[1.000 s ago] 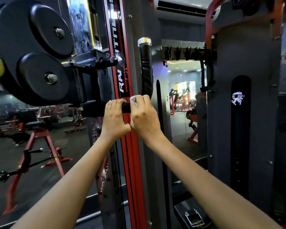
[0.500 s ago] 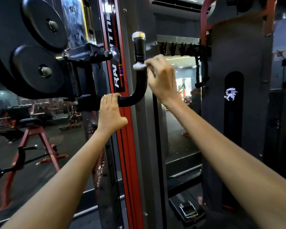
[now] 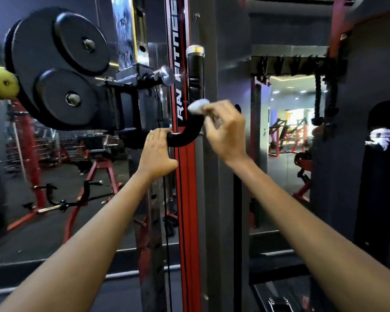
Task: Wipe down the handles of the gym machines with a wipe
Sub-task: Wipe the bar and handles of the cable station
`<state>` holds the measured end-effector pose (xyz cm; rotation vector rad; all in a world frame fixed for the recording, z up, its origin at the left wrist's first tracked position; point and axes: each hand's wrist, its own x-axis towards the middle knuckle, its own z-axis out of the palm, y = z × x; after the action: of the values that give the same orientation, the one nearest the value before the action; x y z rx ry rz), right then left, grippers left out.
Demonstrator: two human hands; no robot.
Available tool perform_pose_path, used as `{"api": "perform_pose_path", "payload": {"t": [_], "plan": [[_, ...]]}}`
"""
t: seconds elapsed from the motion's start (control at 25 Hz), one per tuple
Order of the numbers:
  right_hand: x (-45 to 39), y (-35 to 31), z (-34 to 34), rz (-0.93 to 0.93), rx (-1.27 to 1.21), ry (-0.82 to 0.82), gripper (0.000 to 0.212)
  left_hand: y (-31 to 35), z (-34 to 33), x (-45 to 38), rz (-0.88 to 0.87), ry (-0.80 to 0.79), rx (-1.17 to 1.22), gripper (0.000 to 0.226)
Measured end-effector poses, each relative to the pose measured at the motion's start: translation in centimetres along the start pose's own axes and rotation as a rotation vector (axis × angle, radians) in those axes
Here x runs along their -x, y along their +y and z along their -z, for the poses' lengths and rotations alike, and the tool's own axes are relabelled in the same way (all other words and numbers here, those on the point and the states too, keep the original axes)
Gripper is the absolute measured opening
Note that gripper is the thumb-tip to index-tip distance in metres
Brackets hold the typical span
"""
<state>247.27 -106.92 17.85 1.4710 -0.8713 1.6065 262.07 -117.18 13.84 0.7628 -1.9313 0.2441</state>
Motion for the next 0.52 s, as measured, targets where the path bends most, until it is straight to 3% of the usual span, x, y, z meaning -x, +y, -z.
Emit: {"api": "perform_pose_path", "payload": {"t": [0.12, 0.24, 0.36, 0.52], "plan": [[-5.5, 0.3, -0.2, -0.034, -0.022, 0.122, 0.017, 1.0, 0.2, 0.1, 0.082, -0.008, 0.003, 0.065], [-8.6, 0.7, -1.4, -0.06, -0.118, 0.05, 0.018, 2.0, 0.4, -0.1, 0.142, -0.04, -0.009, 0.067], [-6.2, 1.3, -1.8, -0.006, -0.143, 0.016, 0.021, 2.2, 0.6, -0.3, 0.178, -0.087, -0.055, 0.069], [0.0, 1.5, -1.0, -0.073, -0.221, -0.047, 0.02, 2.4, 0.3, -0.3, 0.188, -0.052, -0.073, 0.067]]}}
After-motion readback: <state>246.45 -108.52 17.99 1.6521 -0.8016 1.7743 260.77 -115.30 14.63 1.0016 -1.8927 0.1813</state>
